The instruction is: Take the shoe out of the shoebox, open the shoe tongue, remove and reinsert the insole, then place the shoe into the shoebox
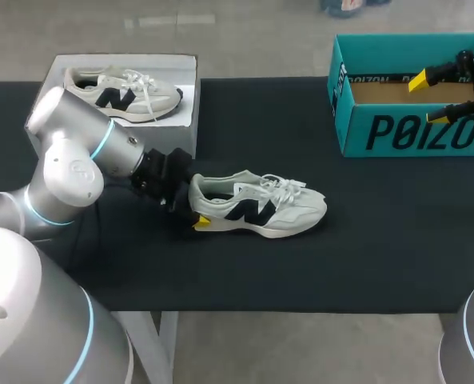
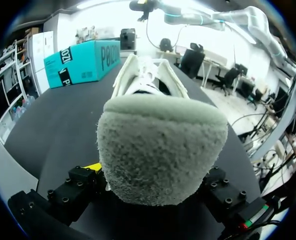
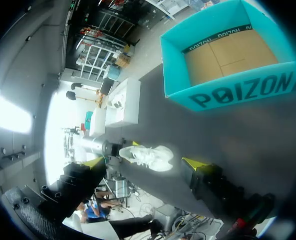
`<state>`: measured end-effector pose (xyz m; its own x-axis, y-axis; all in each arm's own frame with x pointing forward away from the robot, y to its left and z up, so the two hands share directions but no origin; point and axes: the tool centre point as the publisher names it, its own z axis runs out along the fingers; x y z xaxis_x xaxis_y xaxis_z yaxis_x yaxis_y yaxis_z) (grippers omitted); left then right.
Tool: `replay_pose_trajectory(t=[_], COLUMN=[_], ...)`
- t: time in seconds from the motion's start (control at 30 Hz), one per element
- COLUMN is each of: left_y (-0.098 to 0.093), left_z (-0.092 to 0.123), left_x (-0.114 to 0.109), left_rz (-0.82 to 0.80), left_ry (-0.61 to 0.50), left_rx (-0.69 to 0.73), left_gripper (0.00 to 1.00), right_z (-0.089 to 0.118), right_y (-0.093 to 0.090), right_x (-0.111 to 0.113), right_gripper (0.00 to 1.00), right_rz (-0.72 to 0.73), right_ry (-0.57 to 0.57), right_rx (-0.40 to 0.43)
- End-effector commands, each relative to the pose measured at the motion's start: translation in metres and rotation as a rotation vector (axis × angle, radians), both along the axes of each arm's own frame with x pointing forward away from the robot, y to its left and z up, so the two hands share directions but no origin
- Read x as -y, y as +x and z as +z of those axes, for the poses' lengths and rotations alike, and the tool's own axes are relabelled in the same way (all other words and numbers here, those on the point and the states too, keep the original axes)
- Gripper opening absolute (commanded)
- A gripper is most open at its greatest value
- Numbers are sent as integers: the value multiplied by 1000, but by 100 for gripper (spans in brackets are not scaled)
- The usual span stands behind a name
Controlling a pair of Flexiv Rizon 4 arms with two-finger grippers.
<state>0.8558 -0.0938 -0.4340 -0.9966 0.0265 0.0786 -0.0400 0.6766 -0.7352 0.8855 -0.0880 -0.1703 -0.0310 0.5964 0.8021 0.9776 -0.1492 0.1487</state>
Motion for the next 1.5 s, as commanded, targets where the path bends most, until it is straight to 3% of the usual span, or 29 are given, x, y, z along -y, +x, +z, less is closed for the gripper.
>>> replay_pose_trajectory(t=[0.03,0.17,0.27,0.3,0.37,0.43,0.5,0.87,1.5], left_y=[1,1,1,1,1,1,1,1,1], left_z=[-1,-1,-1,-1,-1,-1,-1,-1,-1], left_x=[1,1,1,1,1,1,1,1,1], left_rz=[-2,-2,-2,-2,-2,-2,-2,-2,-2], left_ry=[-1,-1,-1,-1,-1,-1,-1,-1,-1], left_rx=[-1,-1,-1,-1,-1,-1,-1,-1,-1], left_gripper=[0,0,0,0,0,0,0,0,0], right_z=[0,-3,-12,-15,-17,-21,-22,-50,-56], right_y=[0,-2,-7,-10,-15,-19,-24,-61,-65], right_x=[0,-3,-22,-28,-39,-53,-66,-135,-142], right_gripper=[100,100,100,100,100,100,100,100,100], right_rz=[-1,3,-33,-66,-81,-135,-148,-246,-201], right_ry=[-3,-24,-202,-297,-347,-487,-510,-907,-887], right_rx=[-1,-25,-103,-116,-138,-139,-144,-181,-174])
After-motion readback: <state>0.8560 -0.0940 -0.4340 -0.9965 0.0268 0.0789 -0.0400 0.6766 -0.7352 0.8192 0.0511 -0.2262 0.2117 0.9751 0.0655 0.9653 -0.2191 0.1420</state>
